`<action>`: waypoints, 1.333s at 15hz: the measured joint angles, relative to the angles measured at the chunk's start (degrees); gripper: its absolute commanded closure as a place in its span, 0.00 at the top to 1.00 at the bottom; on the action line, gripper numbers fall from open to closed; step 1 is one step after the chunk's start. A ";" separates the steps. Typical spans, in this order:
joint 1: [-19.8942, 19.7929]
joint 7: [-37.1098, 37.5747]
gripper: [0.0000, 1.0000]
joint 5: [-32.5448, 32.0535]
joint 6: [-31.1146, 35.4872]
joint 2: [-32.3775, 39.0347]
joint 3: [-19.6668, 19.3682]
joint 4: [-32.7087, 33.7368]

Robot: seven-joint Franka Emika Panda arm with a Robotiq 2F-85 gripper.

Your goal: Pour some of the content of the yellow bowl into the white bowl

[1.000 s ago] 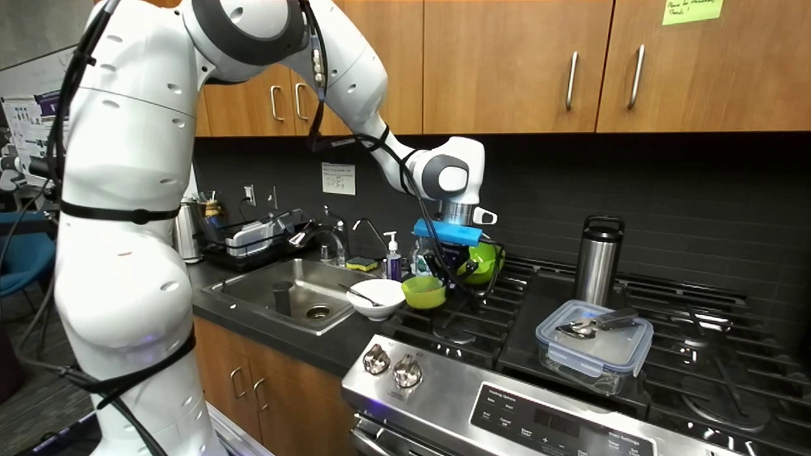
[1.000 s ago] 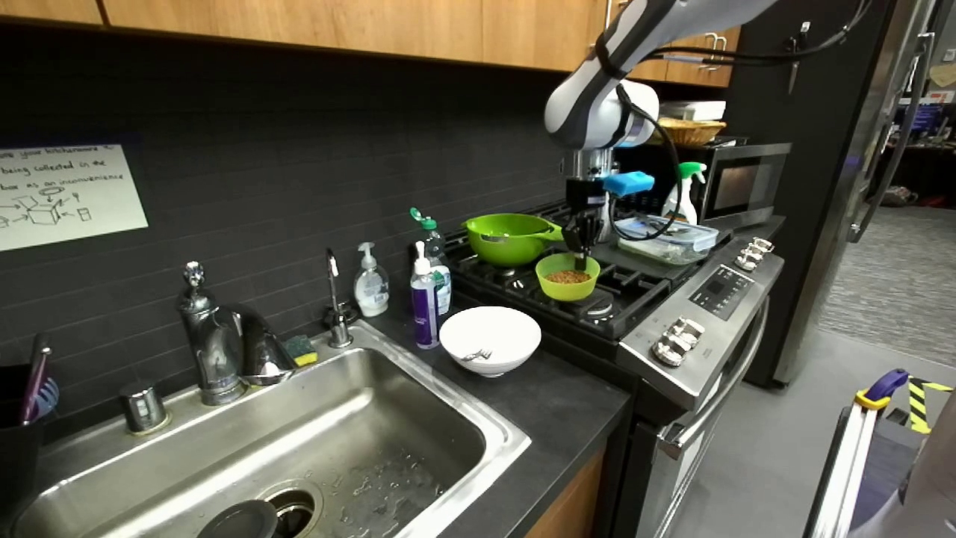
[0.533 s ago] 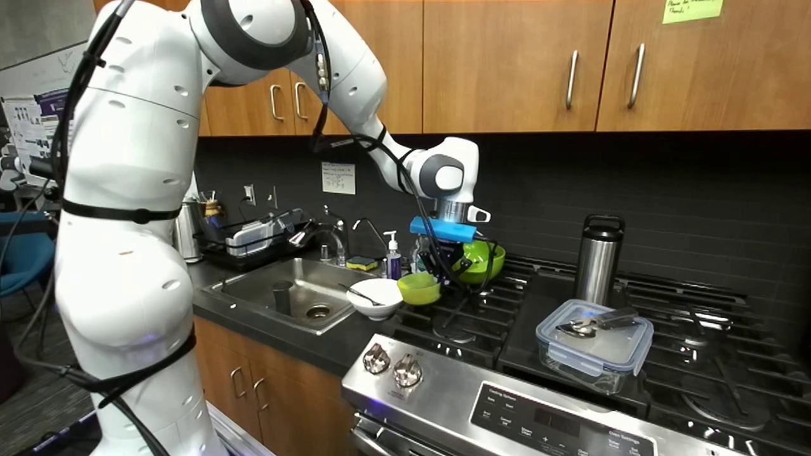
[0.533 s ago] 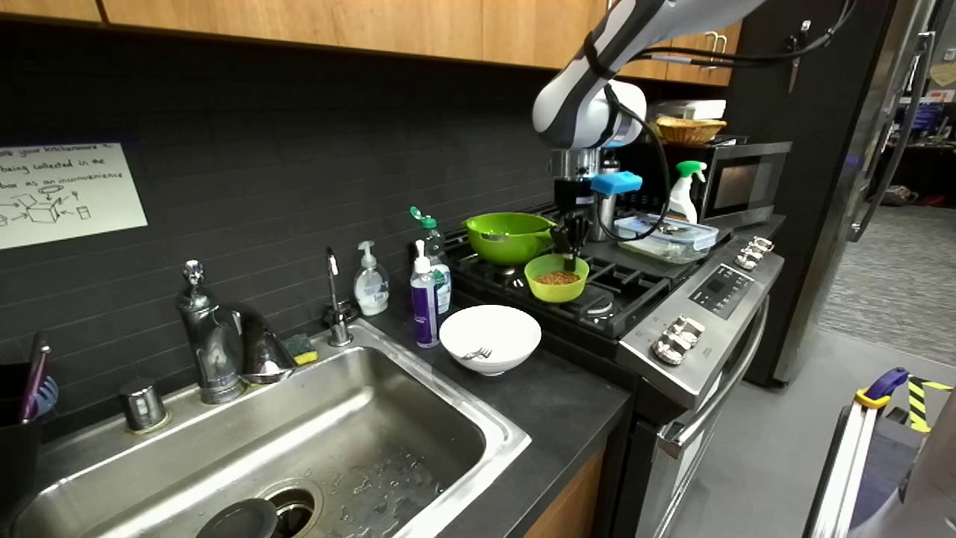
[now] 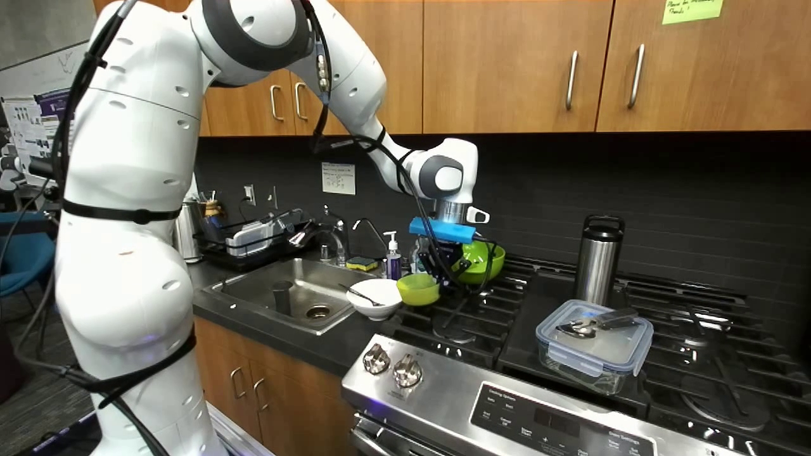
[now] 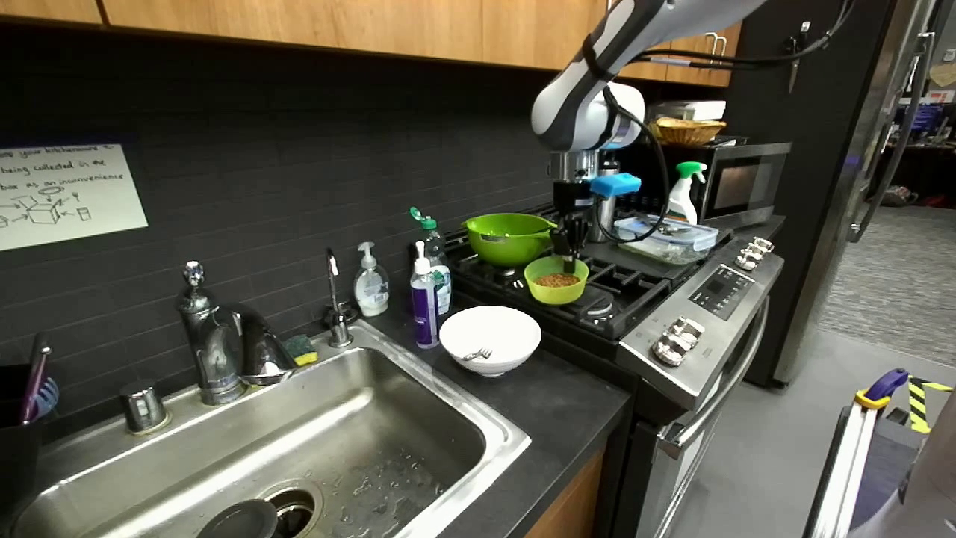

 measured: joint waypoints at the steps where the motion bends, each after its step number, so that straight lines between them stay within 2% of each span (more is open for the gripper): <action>1: 0.04 0.00 0.01 -0.12 -0.01 0.00 0.06 0.00; 20: 2.91 0.01 0.01 -2.21 -0.77 0.00 1.07 1.36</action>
